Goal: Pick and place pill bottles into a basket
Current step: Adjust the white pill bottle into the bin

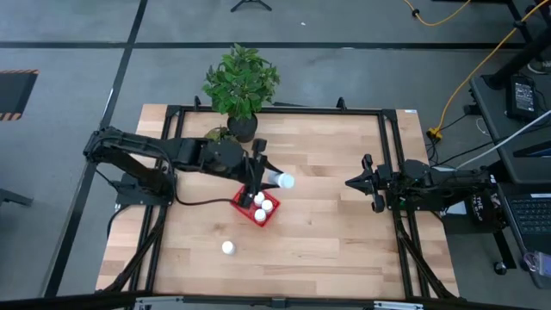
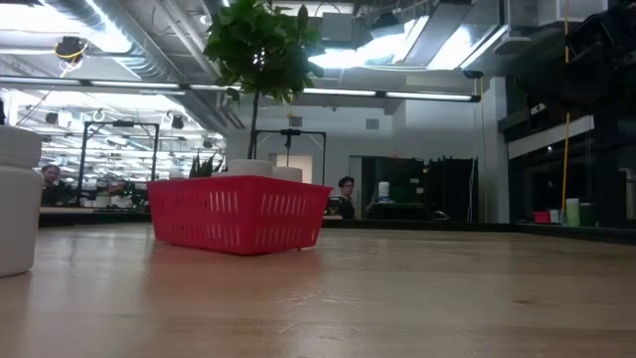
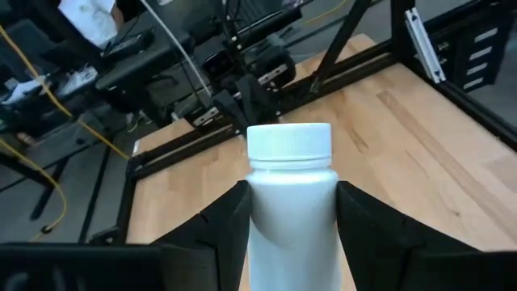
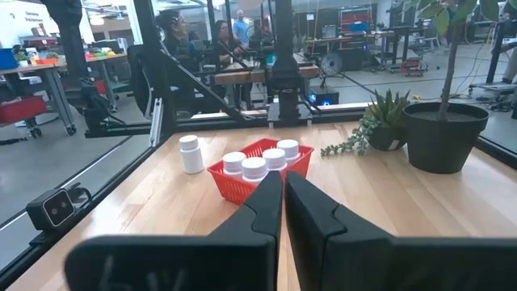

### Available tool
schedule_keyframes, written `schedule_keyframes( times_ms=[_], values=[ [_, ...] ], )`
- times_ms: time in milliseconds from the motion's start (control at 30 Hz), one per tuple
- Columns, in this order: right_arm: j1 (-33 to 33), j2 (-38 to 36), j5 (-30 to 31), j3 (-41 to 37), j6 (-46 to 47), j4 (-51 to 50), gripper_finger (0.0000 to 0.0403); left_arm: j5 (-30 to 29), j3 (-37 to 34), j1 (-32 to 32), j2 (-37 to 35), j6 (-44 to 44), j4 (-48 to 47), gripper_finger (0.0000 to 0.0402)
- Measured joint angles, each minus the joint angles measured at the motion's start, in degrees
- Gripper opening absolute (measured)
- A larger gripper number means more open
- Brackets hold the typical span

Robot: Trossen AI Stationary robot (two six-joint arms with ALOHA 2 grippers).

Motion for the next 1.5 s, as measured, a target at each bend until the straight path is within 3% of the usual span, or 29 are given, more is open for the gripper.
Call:
schedule_keyframes(
  times_ms=[167,400,567,800,1033,1200,1267,1400,1500],
  values=[
    [0.0,0.0,0.0,0.0,-2.8,1.5,0.0022,1.6,-0.1,-0.6,0.0,-0.7,2.4,0.0162],
    [0.0,0.0,0.0,0.0,7.4,6.6,0.0022,-1.8,-0.1,-1.1,0.1,-4.2,4.4,0.0162],
    [0.0,0.0,0.0,0.0,10.4,20.2,0.0022,-5.0,-0.1,-1.6,0.1,-6.1,4.3,0.0162],
    [0.0,0.0,2.6,0.0,7.0,43.8,0.0022,-7.9,-0.1,-0.7,0.7,-8.3,3.6,0.0162],
    [0.0,0.0,2.5,0.0,7.4,52.4,0.0022,-9.3,-0.1,-0.2,2.3,-10.3,4.6,0.0162],
    [0.0,0.0,3.1,0.1,10.0,52.0,0.0022,-9.3,-0.1,0.0,3.5,-11.0,4.7,0.0162],
    [0.0,0.0,4.6,2.0,13.2,47.5,0.0022,-9.3,-0.2,0.0,3.6,-11.2,4.3,0.0162],
    [0.0,1.6,8.6,10.9,20.7,22.2,0.0022,-10.0,-0.1,0.0,4.0,-11.7,5.5,0.0162],
    [0.0,6.8,8.9,19.9,22.7,3.6,0.0022,-10.7,-0.1,-0.1,3.9,-11.7,6.2,0.0162]
  ],
)
